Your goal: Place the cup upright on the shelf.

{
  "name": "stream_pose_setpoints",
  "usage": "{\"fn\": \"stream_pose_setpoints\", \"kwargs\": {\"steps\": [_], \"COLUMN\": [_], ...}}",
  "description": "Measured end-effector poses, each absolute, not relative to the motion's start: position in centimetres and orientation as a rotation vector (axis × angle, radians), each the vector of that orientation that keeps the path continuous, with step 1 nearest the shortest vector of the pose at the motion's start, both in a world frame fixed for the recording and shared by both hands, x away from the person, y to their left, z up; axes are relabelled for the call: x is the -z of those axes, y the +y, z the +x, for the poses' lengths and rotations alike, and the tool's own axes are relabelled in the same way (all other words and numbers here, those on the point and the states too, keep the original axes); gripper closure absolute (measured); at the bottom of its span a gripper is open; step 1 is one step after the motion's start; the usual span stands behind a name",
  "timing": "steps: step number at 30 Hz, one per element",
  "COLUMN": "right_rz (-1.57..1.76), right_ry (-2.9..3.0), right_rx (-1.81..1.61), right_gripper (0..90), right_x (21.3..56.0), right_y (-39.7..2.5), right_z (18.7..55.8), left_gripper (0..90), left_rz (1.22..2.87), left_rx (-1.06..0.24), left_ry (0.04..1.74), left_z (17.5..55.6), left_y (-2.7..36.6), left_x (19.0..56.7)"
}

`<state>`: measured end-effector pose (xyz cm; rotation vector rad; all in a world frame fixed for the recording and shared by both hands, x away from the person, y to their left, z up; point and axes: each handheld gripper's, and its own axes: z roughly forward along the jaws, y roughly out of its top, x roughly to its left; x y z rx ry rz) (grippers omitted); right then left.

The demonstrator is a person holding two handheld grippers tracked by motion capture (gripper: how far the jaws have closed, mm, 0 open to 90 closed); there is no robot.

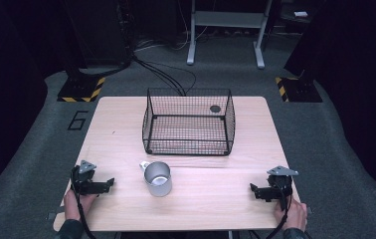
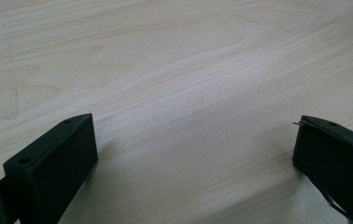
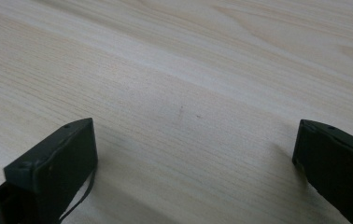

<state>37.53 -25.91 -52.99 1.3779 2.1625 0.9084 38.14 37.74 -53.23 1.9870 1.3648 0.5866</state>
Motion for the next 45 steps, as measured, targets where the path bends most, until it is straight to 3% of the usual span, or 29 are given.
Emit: {"fn": "stream_pose_setpoints", "kwargs": {"steps": [20, 45], "right_rz": [1.321, 1.318], "right_ry": [2.208, 2.215], "right_rx": [-0.933, -0.938], "right_gripper": [0.0, 0.0], "right_x": [53.0, 53.0], "right_y": [-25.9, -25.9], "right_z": [38.0, 38.0], "left_gripper": [0.1, 0.0], "left_rz": [1.896, 1.853], "left_rx": [-0.594, -0.577], "left_ry": [1.455, 1.191], "left_z": [36.8, 32.0], "left_y": [37.6, 34.0], "left_x": [53.1, 45.9]}}
